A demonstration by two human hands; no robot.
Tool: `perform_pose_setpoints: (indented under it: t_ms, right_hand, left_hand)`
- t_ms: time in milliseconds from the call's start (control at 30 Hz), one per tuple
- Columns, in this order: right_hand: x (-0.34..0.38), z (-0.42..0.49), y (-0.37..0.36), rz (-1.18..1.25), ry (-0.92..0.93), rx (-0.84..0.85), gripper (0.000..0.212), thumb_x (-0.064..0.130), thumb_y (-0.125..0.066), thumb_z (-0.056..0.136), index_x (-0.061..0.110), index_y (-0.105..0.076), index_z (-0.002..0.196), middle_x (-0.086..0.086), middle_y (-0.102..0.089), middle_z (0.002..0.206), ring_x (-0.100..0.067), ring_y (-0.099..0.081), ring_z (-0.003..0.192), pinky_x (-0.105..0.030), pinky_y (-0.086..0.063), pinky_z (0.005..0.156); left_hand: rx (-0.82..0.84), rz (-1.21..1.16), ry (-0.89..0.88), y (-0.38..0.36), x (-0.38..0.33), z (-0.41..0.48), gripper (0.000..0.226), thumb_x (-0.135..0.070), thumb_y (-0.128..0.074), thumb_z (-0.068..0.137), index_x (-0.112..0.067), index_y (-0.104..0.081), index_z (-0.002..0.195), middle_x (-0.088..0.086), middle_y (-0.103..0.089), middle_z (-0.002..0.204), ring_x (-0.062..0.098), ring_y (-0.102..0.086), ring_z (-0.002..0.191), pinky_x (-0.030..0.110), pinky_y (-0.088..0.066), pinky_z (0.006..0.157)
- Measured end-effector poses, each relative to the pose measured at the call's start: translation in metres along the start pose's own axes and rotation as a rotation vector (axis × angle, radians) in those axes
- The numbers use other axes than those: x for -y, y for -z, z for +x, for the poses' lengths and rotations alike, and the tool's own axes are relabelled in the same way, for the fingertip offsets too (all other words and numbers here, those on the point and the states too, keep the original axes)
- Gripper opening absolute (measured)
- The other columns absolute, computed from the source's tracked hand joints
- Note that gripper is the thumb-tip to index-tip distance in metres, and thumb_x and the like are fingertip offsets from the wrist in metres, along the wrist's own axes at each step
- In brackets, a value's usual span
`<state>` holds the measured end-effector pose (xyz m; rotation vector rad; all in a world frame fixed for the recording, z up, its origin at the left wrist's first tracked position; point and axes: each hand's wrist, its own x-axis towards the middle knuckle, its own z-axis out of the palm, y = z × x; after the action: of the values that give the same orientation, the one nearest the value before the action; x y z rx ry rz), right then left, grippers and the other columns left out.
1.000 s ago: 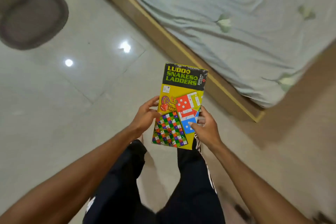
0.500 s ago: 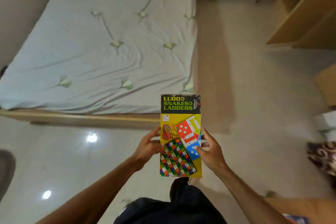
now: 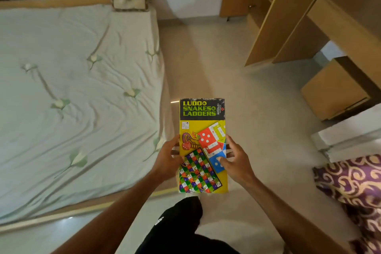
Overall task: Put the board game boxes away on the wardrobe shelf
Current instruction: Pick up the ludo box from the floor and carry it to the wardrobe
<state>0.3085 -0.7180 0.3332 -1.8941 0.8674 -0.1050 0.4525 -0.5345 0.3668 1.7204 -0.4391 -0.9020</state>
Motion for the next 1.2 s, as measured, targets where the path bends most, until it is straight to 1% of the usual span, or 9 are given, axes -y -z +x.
perform_pose_setpoints:
  t_ms: [100, 233, 300, 367, 467, 600, 767, 933, 1200]
  right_hand:
    - [0.01, 0.053, 0.025, -0.017, 0.017, -0.021, 0.07, 0.019, -0.064, 0.089, 0.033, -0.028, 0.147, 0.001, -0.053, 0.121, -0.015, -0.061, 0.105, -0.022, -0.058, 0.07]
    - [0.023, 0.137, 0.064, -0.071, 0.04, -0.056, 0.067, 0.019, -0.06, 0.093, 0.034, -0.026, 0.149, 0.0, -0.049, 0.12, -0.014, -0.058, 0.102, -0.016, -0.054, 0.067]
    - [0.028, 0.177, 0.083, -0.082, 0.033, -0.07, 0.065, 0.019, -0.06, 0.093, 0.033, -0.028, 0.148, 0.001, -0.047, 0.12, -0.014, -0.056, 0.105, -0.011, -0.05, 0.063]
    - [0.033, 0.221, 0.101, -0.093, 0.034, -0.083, 0.065, 0.018, -0.061, 0.092, 0.031, -0.029, 0.147, 0.001, -0.046, 0.12, -0.015, -0.055, 0.108, -0.01, -0.049, 0.064]
    - [0.037, 0.295, 0.129, -0.103, 0.049, -0.113, 0.064, 0.013, -0.061, 0.092, 0.026, -0.032, 0.148, -0.004, -0.049, 0.118, -0.015, -0.055, 0.106, -0.01, -0.048, 0.067]
    - [0.052, 0.397, 0.167, -0.119, 0.08, -0.097, 0.065, 0.011, -0.061, 0.091, 0.025, -0.033, 0.147, -0.006, -0.051, 0.115, -0.015, -0.057, 0.101, -0.009, -0.047, 0.064]
    - [0.097, 0.54, 0.223, -0.136, 0.137, -0.073, 0.064, 0.014, -0.062, 0.091, 0.028, -0.033, 0.147, -0.004, -0.05, 0.115, -0.014, -0.057, 0.102, -0.01, -0.05, 0.064]
    - [0.139, 0.662, 0.252, -0.153, 0.154, -0.067, 0.065, 0.009, -0.06, 0.091, 0.029, -0.034, 0.147, -0.005, -0.05, 0.114, -0.011, -0.057, 0.098, -0.01, -0.049, 0.062]
    - [0.2, 0.892, 0.268, -0.133, 0.166, -0.096, 0.062, 0.012, -0.061, 0.092, 0.029, -0.035, 0.146, -0.001, -0.048, 0.113, -0.012, -0.057, 0.101, -0.01, -0.051, 0.06]
  left_hand:
    - [-0.015, 0.108, -0.032, -0.004, -0.027, 0.055, 0.056, 0.0, -0.069, 0.082, -0.041, -0.052, 0.116, -0.017, -0.056, 0.098, 0.008, -0.061, 0.084, 0.021, -0.053, 0.062]
    - [0.022, 0.236, -0.062, 0.0, -0.053, 0.151, 0.07, -0.017, -0.079, 0.075, -0.043, -0.045, 0.13, -0.006, -0.057, 0.114, 0.012, -0.062, 0.094, 0.032, -0.06, 0.067]
    - [0.029, 0.273, -0.064, -0.003, -0.066, 0.199, 0.079, -0.024, -0.081, 0.073, -0.035, -0.042, 0.141, -0.003, -0.055, 0.123, 0.014, -0.063, 0.1, 0.025, -0.059, 0.064]
    - [0.039, 0.292, -0.084, -0.009, -0.082, 0.249, 0.08, -0.025, -0.082, 0.073, -0.034, -0.042, 0.141, -0.005, -0.056, 0.124, 0.015, -0.062, 0.104, 0.024, -0.058, 0.066]
    - [0.051, 0.297, -0.119, -0.018, -0.112, 0.325, 0.082, -0.021, -0.082, 0.073, -0.034, -0.039, 0.142, -0.002, -0.059, 0.12, 0.015, -0.063, 0.103, 0.035, -0.06, 0.072]
    - [0.026, 0.318, -0.139, -0.026, -0.156, 0.419, 0.092, -0.018, -0.084, 0.072, -0.036, -0.029, 0.144, -0.012, -0.056, 0.11, 0.005, -0.061, 0.093, 0.017, -0.05, 0.064]
    - [-0.038, 0.344, -0.166, -0.02, -0.219, 0.551, 0.094, -0.027, -0.085, 0.069, -0.037, -0.033, 0.146, -0.003, -0.058, 0.122, 0.01, -0.064, 0.099, 0.028, -0.058, 0.067]
    - [-0.104, 0.316, -0.199, -0.008, -0.272, 0.657, 0.084, -0.02, -0.083, 0.072, -0.05, -0.034, 0.134, -0.003, -0.052, 0.125, 0.013, -0.064, 0.096, 0.024, -0.056, 0.062]
    - [-0.125, 0.3, -0.204, 0.046, -0.334, 0.883, 0.093, -0.017, -0.083, 0.072, -0.031, -0.031, 0.148, -0.001, -0.046, 0.13, 0.015, -0.061, 0.099, 0.029, -0.058, 0.064]
